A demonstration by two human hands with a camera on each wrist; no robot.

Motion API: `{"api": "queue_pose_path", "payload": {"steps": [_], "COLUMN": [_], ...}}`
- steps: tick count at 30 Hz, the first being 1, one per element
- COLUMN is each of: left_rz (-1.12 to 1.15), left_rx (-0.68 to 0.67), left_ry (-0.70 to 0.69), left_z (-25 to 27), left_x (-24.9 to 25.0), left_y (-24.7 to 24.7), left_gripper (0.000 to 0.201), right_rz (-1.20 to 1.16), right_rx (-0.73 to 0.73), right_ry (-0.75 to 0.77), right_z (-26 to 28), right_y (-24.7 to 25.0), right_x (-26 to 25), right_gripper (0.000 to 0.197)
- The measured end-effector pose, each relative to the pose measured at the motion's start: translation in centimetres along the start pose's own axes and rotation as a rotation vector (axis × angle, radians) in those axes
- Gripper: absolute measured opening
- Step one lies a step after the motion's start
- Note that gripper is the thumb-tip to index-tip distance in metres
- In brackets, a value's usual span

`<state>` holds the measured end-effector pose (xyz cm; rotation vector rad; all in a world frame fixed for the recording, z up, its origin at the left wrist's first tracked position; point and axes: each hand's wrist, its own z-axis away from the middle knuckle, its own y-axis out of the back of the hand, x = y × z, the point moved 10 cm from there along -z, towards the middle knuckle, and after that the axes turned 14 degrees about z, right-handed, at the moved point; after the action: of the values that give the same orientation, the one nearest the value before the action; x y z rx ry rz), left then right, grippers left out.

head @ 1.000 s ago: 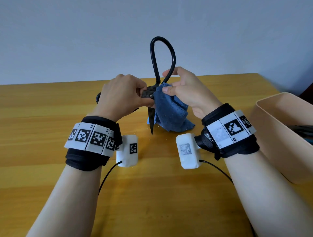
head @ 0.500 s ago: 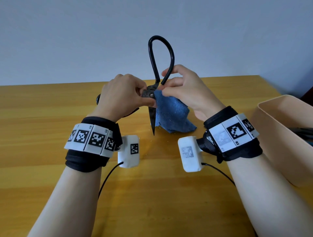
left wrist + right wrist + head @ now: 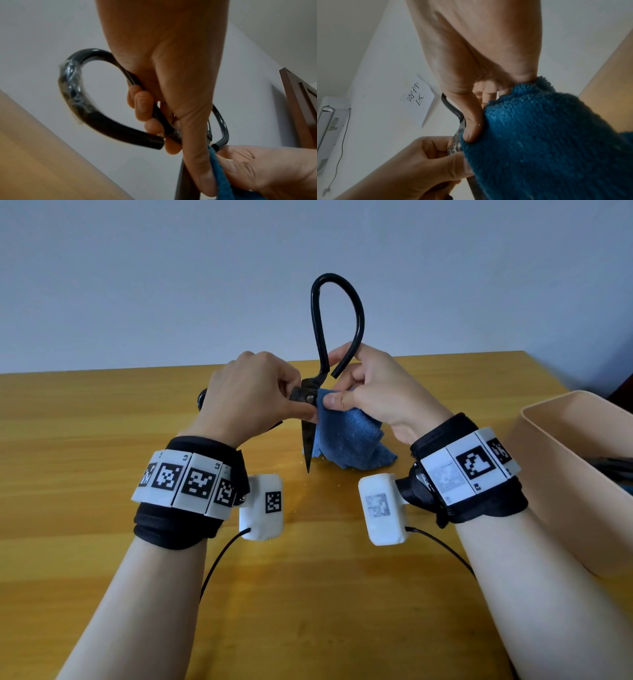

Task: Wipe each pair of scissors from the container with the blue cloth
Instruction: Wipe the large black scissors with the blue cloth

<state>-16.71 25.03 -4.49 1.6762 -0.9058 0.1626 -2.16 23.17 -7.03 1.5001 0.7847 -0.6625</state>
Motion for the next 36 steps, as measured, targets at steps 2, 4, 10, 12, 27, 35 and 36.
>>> {"api": "queue_pose_path", "payload": {"steps": [2,4,10,12,27,35,36], "left_rz": [0.009,0.019,0.0,-0.005,0.004,0.023,0.022], "left_rx": [0.006,0.02,0.011,0.002,0.015,-0.001,-0.004], "left_ry": [-0.007,-0.008,-0.009,-0.015,0.01,-0.009,-0.012], "left_z": [0.01,0.02,0.12,0.11,0.08,0.09,0.09], "left_x": [0.07,0.1,0.14,0.18,0.0,-0.16,-0.18], "left_y": [0.1,0.35,0.38,0.22,0.51,0.36,0.28], "left_gripper": [0.059,0.06,0.061,0.06,0.062,0.063,0.063], "right_rz": [-0.02,-0.03,0.006,0.005,-0.039,0.022,0.026], "right_rx": [0.033,0.044,0.026,0.036,0.002,0.023,0.012], "right_ry": [0.009,0.016,0.036,0.033,0.033,0.048,0.045], "right_z": [0.05,0.08,0.06,0.05,-0.13,0.03,0.04], "right_y": [0.42,0.65,-0.07,0.03,0.16,0.41,0.5], "right_x": [-0.16,-0.28,-0.62,-0.54,-0.21,-0.5,-0.4], "right_gripper": [0.046,0.045,0.039,0.04,0.046,0.041,0.041]}}
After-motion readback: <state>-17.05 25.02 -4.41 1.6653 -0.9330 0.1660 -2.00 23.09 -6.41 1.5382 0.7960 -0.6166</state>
